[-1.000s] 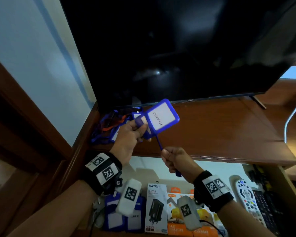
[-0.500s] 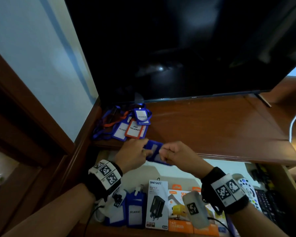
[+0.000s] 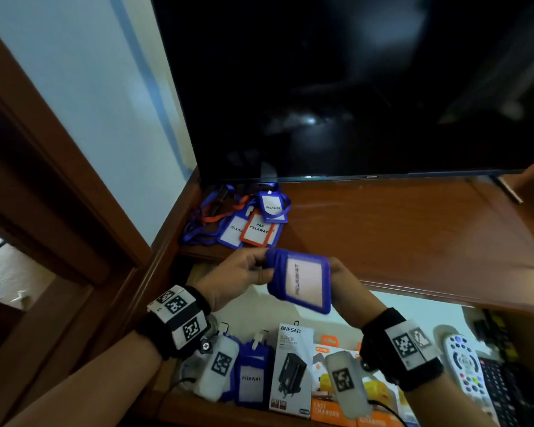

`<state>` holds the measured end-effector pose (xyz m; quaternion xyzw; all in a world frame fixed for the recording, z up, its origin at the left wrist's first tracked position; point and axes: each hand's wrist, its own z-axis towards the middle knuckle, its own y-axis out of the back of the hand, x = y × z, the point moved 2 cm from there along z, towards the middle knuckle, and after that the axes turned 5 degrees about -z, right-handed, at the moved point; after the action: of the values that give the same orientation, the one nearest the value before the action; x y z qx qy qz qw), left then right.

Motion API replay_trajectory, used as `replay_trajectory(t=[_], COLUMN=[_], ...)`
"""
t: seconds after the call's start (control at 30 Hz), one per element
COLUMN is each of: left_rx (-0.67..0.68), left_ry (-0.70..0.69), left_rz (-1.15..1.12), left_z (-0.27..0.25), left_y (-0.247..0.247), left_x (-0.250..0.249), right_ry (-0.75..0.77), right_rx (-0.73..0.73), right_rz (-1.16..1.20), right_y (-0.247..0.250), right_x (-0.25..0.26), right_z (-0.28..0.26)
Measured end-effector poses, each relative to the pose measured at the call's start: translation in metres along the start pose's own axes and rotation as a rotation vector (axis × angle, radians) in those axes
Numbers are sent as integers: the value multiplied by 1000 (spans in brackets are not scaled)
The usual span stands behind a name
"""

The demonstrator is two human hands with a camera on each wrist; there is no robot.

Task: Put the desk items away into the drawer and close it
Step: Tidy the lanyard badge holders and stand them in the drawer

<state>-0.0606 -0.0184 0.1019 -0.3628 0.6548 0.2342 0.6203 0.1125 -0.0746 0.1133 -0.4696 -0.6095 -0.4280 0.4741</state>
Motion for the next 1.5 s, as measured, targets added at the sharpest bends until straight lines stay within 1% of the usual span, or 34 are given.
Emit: replay_trajectory(t=[0.07,0.2,0.33,0.43,0.5,0.57,0.63,0.7,0.77,0.83,0.9,1.0,1.07,1.13,1.17,1.27,1.4,1.5], left_rx=[-59,-164,-276,-342,-399,-468,-509,-491,-452,-356,-222,9,153,283,349,493,610,630], left_ry=[-45,-115,-108,-88,-53,2,74,190,320,417,505,651,696,696,674,571,473,424], left_rz=[-136,-282,-299,-295,-275,-185,64,344,561,764,943,1149,1270,1358,1380,1378,1449,1471], left_z=[2,2,-6,-17,-24,-33,-42,-51,-59,-65,-66,-60,-54,-47,-43,-30,-18,-8], left_y=[-4,-7,-4,6,16,31,48,61,67,66,63,59,54,46,42,27,19,15], left_x=[-3,-1,7,10,13,21,32,44,55,60,66,81,90,98,102,113,133,143], right_ry=[-12,-91,-103,-120,-166,-233,-290,-309,-297,-305,-308,-263,-278,-319,-352,-479,-576,-608], right_rx=[-5,26,63,139,152,97,5,-76,-150,-250,-339,-426,-494,-572,-594,-591,-583,-578], right_rz=[74,147,200,175,133,88,45,-2,-36,-63,-167,-432,-560,-585,-580,-621,-666,-686], right_y=[-7,-22,-34,-41,-42,-39,-30,-18,-6,6,17,25,23,17,14,7,5,5], right_x=[-2,-6,-17,-29,-38,-47,-54,-56,-57,-62,-66,-70,-75,-77,-77,-74,-67,-66], right_z=[3,10,20,26,31,38,48,61,78,99,120,147,160,169,173,181,194,205])
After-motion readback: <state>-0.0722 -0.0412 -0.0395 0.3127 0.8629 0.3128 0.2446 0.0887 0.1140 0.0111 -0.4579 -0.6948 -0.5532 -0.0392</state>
